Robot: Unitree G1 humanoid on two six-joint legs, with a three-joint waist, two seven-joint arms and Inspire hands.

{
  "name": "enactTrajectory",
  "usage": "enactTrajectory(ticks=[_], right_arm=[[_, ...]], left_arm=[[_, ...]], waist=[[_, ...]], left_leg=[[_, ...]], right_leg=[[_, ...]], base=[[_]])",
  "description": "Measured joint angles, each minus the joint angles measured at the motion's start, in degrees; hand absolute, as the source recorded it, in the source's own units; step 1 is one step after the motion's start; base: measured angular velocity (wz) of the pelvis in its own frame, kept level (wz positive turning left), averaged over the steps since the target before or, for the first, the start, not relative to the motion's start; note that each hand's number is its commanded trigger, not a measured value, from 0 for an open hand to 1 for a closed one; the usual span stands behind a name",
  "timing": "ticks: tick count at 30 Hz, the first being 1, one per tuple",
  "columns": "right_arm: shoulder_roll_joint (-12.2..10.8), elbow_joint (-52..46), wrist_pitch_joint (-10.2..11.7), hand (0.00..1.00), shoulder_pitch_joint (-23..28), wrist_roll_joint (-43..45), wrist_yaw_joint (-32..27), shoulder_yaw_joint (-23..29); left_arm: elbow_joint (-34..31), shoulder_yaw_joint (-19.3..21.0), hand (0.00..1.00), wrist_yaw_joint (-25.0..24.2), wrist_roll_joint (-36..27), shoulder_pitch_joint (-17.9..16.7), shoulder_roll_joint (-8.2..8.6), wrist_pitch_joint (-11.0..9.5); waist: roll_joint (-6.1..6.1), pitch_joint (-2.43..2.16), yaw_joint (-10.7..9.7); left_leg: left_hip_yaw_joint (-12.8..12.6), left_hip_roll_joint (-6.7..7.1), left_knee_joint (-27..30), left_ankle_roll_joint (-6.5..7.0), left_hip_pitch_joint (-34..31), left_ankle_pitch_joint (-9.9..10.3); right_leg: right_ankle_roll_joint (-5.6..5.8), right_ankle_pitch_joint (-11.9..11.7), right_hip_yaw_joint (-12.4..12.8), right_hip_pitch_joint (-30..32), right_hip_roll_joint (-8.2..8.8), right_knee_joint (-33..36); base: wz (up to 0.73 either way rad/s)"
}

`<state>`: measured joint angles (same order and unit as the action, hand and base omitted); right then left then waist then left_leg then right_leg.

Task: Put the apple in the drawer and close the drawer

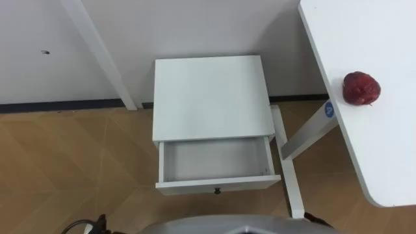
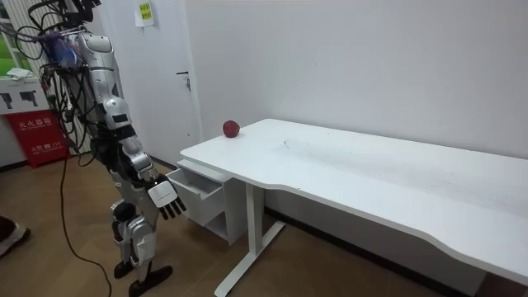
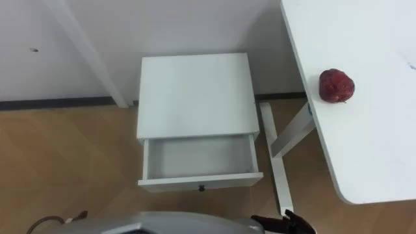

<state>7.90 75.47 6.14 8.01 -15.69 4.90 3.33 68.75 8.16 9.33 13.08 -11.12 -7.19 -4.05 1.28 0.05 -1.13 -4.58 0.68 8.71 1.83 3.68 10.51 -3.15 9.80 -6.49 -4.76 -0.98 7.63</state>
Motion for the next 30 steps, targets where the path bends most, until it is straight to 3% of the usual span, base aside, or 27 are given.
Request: enactTrajectory(ticks=[14,18,23,24,30], right_arm=[[0.0,0.3,0.0,0.0,-0.2,-0.2,-0.7,0.3],[-0.2,0.4,0.0,0.0,-0.1,-2.3,-3.3,0.6],[-1.0,0.9,-0.6,0.0,0.0,-6.7,-6.2,5.8],[-1.0,0.9,-0.8,0.0,0.0,-8.0,-7.2,7.9],[-0.9,0.1,-0.8,0.0,-0.3,-16.3,-14.6,19.2]], left_arm=[[0.0,0.0,0.0,-1.3,0.0,0.3,-0.01,-0.1],[0.2,0.2,0.0,-0.9,0.5,0.2,-0.02,-0.1],[0.4,0.9,0.0,-0.8,0.8,-0.1,-0.02,0.0],[0.4,1.4,0.0,-0.5,0.4,-0.7,-0.03,0.0],[0.6,5.7,0.0,2.4,-0.1,-2.2,-0.1,0.0]], waist=[[0.27,0.08,-0.2],[0.21,-0.01,-0.1],[0.35,0.13,-0.9],[0.27,-0.11,-1.5],[0.43,0.03,-3.5]], left_leg=[[0.0,0.13,0.3,0.16,-0.5,0.4],[0.0,0.15,0.4,0.23,-0.2,0.4],[0.0,0.21,0.5,0.26,-0.1,0.5],[0.0,0.24,0.5,0.27,0.0,0.5],[-0.3,0.31,0.5,0.32,1.0,0.5]], right_leg=[[0.19,0.1,-0.2,0.1,0.18,0.0],[0.23,0.1,-0.1,0.3,0.19,-0.1],[0.36,0.2,-0.2,0.1,0.26,-0.1],[0.4,0.3,-0.1,0.0,0.25,0.0],[0.5,0.6,0.4,-1.0,0.27,0.4]], base=[[0.0],[0.0],[0.0],[0.0],[-0.03]])
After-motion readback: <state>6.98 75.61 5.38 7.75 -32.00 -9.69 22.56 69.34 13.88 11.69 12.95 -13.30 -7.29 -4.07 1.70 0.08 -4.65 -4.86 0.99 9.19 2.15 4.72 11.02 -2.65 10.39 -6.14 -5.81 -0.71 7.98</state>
